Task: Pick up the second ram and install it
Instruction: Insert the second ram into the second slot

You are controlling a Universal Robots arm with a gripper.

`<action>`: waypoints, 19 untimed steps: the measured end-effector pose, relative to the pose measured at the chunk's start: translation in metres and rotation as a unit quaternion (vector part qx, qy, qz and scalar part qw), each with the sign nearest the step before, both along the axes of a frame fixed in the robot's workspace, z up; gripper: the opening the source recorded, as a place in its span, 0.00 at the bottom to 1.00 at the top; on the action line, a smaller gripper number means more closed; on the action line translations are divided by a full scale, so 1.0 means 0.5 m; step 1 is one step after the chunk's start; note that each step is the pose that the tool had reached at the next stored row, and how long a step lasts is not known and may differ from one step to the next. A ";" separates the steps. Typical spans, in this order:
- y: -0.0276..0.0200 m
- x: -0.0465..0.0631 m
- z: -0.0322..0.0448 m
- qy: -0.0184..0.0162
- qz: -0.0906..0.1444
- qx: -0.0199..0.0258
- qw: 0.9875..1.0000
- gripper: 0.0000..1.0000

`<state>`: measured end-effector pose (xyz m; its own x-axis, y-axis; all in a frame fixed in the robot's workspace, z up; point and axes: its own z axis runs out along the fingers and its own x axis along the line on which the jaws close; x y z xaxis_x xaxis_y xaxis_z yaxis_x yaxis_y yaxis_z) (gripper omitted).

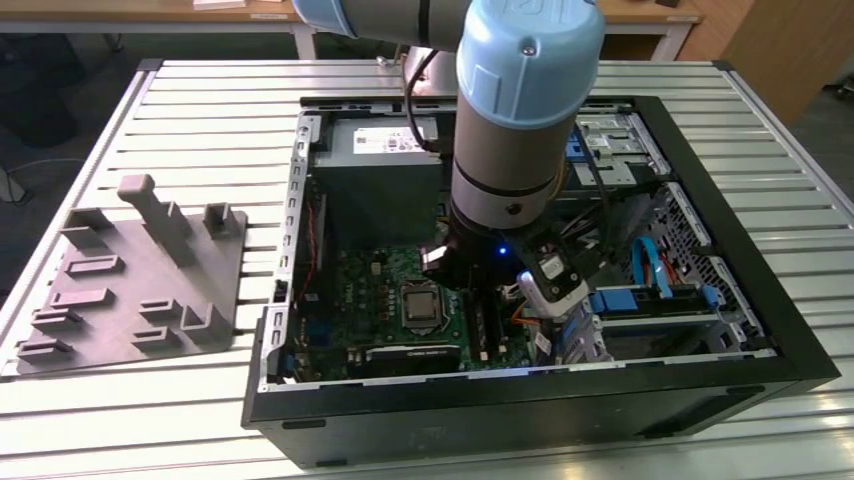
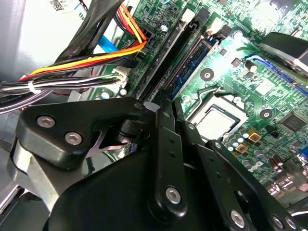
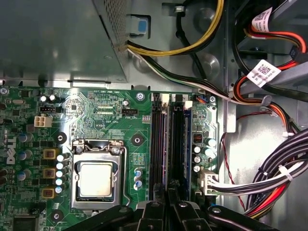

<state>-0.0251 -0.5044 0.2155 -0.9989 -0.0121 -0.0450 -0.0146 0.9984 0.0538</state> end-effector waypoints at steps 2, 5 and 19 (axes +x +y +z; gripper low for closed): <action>0.0002 0.000 -0.001 0.000 0.000 0.000 1.000 0.14; 0.0002 0.000 -0.002 0.000 0.001 0.000 1.000 0.14; 0.0024 0.000 -0.011 0.000 0.001 0.000 1.000 0.14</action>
